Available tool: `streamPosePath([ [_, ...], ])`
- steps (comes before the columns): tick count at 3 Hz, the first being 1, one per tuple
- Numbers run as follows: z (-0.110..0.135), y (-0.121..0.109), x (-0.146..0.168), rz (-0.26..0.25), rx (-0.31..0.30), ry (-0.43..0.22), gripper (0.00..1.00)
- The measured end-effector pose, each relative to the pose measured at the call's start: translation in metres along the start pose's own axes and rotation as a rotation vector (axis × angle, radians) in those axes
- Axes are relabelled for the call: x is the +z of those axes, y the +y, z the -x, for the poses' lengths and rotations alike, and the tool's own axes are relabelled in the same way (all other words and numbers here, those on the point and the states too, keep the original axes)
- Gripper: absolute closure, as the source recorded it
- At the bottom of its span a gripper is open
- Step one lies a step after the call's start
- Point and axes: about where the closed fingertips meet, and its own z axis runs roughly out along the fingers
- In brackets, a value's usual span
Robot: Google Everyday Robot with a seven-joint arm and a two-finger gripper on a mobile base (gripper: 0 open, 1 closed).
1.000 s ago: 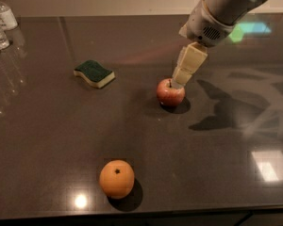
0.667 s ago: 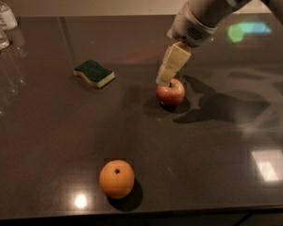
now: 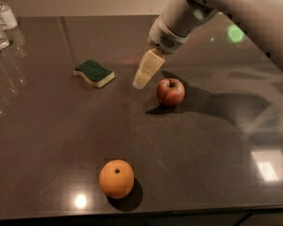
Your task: Move sponge near orange
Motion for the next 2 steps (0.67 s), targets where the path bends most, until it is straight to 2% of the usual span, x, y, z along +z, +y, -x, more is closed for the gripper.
streamPosePath([
  [2, 0.03, -0.001, 0.055, 0.022, -0.007, -0.017, 0.0],
])
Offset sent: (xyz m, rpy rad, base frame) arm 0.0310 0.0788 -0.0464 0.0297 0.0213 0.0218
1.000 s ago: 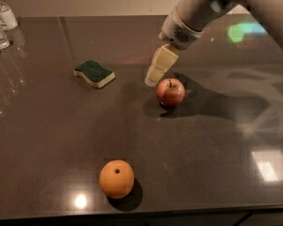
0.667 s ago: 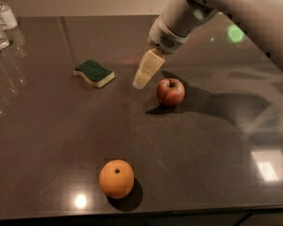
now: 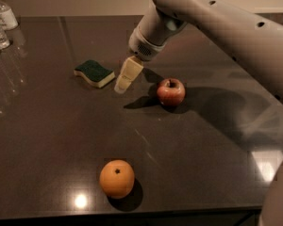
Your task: Move sponge near orange
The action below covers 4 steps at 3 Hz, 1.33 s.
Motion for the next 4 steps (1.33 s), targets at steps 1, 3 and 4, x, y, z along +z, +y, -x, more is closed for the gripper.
streamPosePath([
  [1, 0.017, -0.003, 0.019, 0.009, 0.003, -0.014, 0.0],
  [3, 0.045, -0.003, 0.05, 0.024, 0.007, -0.028, 0.0],
  [4, 0.052, -0.004, 0.06, 0.02, 0.01, -0.025, 0.0],
])
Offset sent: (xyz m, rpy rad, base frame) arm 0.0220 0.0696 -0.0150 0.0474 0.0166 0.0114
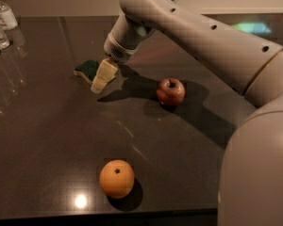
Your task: Move sponge near orange
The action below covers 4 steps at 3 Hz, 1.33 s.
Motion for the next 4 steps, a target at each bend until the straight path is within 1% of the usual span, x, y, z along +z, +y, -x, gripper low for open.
streamPosePath([
  [1, 0.0014, -0.0019, 0.0085, -0.008, -0.004, 0.014, 0.0],
  [2, 0.001, -0.0019, 0.0152, 0.005, -0.002, 0.027, 0.18],
  [3, 0.0016, -0.0015, 0.0162, 0.023, 0.008, 0.036, 0.41],
  [4, 0.003, 0.0021, 0.0091, 0.038, 0.015, 0.025, 0.65],
])
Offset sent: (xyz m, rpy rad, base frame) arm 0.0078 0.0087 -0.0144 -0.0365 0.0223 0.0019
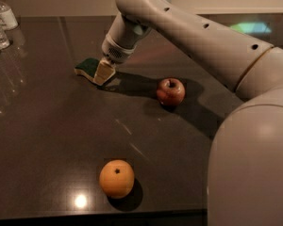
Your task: Move sponge near orange
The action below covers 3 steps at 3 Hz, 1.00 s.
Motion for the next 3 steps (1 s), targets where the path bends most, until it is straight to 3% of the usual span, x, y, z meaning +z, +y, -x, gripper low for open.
streamPosePath([
  [1, -0.003, 0.014, -0.018, 0.036, 0.002, -0.03, 0.87],
  [2, -0.011, 0.048, -0.044, 0.1, -0.031, -0.064, 1.0],
  [3, -0.023, 0.085, -0.062, 0.153, -0.105, -0.064, 1.0],
])
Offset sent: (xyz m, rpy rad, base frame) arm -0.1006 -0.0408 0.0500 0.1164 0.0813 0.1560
